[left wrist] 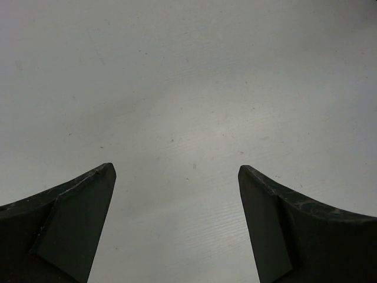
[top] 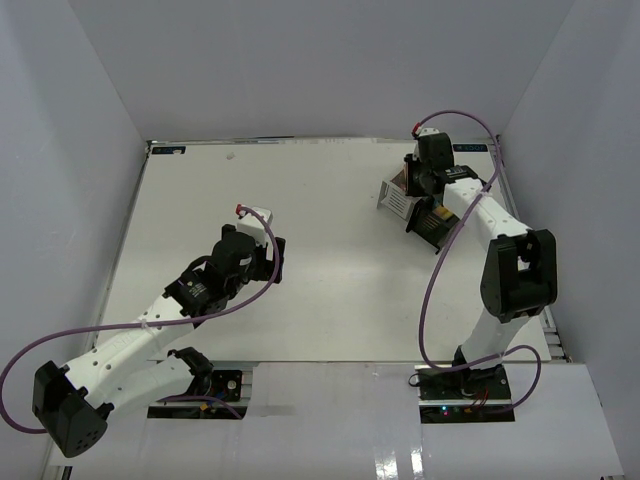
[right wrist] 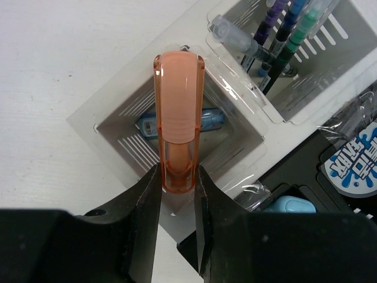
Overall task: Sort the stationery into containers
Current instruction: Place the pen in the storage box, then reset both arms
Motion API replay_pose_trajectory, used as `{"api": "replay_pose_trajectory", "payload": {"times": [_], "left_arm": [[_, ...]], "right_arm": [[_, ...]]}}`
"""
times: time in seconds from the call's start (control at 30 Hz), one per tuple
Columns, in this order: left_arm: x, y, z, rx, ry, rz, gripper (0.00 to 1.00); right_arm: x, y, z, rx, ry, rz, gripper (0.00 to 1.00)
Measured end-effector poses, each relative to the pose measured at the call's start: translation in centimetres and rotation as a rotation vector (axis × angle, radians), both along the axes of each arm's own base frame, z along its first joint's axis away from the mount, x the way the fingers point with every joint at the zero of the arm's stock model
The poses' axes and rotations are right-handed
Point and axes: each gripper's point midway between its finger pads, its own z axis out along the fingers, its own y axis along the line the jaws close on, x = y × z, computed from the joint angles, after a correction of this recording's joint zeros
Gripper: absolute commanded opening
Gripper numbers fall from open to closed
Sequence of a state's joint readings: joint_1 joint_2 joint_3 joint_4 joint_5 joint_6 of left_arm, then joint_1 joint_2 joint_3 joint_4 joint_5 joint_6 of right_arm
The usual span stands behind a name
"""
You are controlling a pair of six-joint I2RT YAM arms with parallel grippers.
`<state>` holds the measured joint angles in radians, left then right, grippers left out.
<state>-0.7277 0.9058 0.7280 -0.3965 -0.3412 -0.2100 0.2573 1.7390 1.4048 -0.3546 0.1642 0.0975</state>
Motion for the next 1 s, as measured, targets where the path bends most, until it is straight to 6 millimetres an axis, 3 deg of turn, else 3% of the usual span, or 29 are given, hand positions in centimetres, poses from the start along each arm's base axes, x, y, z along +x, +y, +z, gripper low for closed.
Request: {"api": "replay_pose_trajectory", "payload": {"times": [0.07, 0.27, 0.5, 0.6, 0.73, 0.83, 1.0], "left_arm": [[0.0, 0.0, 0.0, 0.0, 0.0, 0.0, 0.96], [0.0, 0.0, 0.0, 0.001, 0.0, 0.0, 0.96], [0.0, 0.1, 0.0, 0.002, -0.001, 0.004, 0.96], [0.1, 0.2, 0.0, 0.004, -0.002, 0.008, 0.96], [0.1, 0.3, 0.0, 0.006, -0.005, 0.015, 0.96], [0.2, 0.5, 0.2, 0.004, -0.011, 0.023, 0.96], [0.2, 1.3, 1.3, -0.016, -0.043, 0.048, 0.97]], "right_arm": [[0.3, 0.1, -0.2, 0.003, -0.004, 0.002, 0.27], [0.7, 0.2, 0.1, 0.013, -0.022, -0.002, 0.58], [0.6, 0.3, 1.0, 0.028, -0.061, 0.004, 0.71], [-0.3, 0.1, 2.6, 0.037, -0.095, 0.005, 0.78], [-2.8, -0.5, 7.4, 0.066, -0.207, 0.007, 0.84], [-6.0, -1.4, 12.3, 0.1, -0.339, 0.005, 0.98], [-13.1, -3.6, 19.6, 0.154, -0.59, -0.006, 0.9]]}}
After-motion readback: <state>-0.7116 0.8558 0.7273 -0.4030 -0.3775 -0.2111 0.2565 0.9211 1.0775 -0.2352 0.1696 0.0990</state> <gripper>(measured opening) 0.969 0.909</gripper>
